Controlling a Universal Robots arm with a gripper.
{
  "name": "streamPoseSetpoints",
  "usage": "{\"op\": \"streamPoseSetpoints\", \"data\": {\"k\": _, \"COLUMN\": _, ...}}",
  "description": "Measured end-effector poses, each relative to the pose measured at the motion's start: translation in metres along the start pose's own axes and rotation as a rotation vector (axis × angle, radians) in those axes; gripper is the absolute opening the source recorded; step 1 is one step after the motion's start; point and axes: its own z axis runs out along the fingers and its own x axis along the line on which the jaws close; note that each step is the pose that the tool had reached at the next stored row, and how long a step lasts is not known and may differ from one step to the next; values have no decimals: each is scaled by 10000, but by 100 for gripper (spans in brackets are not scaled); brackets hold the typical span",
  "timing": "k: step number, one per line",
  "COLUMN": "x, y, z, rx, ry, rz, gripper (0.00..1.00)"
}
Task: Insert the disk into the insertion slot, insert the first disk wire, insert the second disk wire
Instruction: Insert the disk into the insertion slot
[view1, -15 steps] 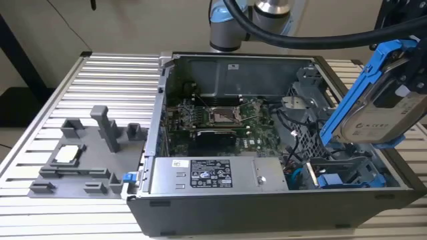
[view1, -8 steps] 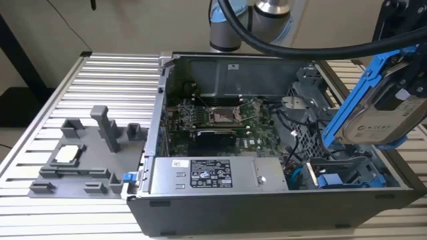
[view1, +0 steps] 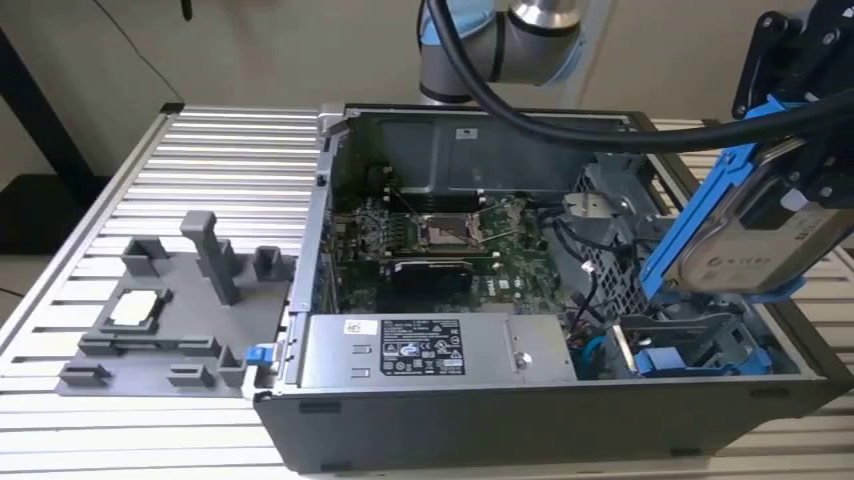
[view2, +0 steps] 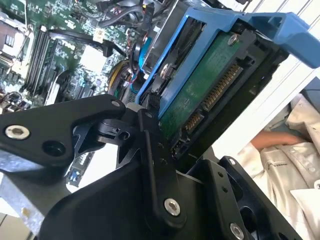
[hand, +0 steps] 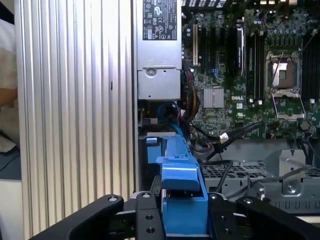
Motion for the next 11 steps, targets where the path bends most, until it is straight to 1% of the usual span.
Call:
{"op": "streamPoseSetpoints", "data": {"k": 4, "x": 0, "y": -21, "z": 26, "rx": -122, "ry": 3, "rz": -6, "gripper": 33}}
{"op": "streamPoseSetpoints", "data": {"k": 7, "x": 2, "y": -39, "z": 42, "rx": -191, "ry": 1, "rz": -8, "gripper": 33}}
{"op": "streamPoseSetpoints", "data": {"k": 11, "x": 9, "y": -69, "z": 73, "rx": -233, "ry": -81, "rz": -15, "gripper": 33}}
